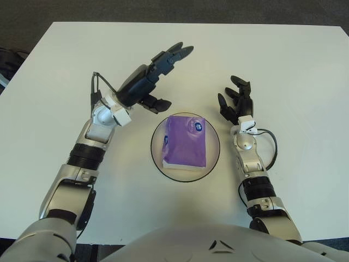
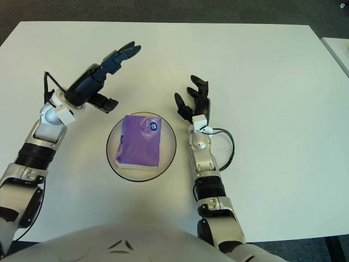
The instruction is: Put the tissue paper into the plate.
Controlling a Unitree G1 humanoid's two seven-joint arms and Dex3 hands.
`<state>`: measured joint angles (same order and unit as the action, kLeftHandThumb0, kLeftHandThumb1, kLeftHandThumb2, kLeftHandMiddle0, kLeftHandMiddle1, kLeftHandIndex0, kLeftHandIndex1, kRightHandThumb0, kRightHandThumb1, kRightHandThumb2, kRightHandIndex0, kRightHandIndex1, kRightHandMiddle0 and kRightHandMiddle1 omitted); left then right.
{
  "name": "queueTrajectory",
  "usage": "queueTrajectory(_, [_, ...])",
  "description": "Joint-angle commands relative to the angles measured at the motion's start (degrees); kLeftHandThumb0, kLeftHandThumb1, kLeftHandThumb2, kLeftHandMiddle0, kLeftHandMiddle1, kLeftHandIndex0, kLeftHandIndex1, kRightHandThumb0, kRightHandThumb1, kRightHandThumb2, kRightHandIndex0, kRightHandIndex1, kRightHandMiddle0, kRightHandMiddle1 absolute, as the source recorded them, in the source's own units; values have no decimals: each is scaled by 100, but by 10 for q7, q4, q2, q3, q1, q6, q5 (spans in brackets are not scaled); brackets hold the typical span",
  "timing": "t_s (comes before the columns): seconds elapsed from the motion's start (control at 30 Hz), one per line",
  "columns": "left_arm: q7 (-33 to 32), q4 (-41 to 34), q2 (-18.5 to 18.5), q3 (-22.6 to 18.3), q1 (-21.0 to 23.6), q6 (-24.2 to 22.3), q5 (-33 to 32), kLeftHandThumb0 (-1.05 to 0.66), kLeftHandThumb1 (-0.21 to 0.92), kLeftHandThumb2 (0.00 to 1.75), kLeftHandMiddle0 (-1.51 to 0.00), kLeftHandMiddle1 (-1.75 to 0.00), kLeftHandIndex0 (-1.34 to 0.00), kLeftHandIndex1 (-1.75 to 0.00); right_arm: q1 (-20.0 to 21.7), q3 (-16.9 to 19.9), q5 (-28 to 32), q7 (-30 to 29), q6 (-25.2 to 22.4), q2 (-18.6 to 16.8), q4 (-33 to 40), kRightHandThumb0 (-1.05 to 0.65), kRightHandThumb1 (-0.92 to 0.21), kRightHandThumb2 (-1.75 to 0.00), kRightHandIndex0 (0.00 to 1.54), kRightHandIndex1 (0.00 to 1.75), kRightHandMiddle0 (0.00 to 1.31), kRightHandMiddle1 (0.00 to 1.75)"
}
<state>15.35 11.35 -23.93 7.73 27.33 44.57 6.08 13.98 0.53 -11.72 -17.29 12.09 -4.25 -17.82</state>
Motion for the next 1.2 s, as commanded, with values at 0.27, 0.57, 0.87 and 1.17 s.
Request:
queueTrajectory(0.27, [-107, 52, 60, -51, -20, -66, 52, -78, 92, 78, -16, -3, 0, -35, -59, 9, 30, 21, -37, -2, -50, -51, -86, -50, 27, 53, 0, 77])
queueTrajectory(0.57, [-157, 92, 75, -75, -13, -116, 65, -79, 92, 80, -20, -4, 0, -56, -58, 10, 31, 19, -36, -2, -52, -50, -81, -57, 28, 54, 0, 77])
queueTrajectory(0.87, [-170, 172, 88, -98, -2, -145, 32, -79, 92, 82, -19, -3, 0, -54, -59, 10, 31, 22, -36, 1, -53, -50, -82, -59, 27, 54, 0, 76])
queueTrajectory(1.17, [-196, 197, 103, -102, -7, -167, 33, -74, 92, 81, -19, -2, 0, -48, -58, 13, 33, 22, -31, 1, -57, -50, -81, -59, 27, 54, 0, 76])
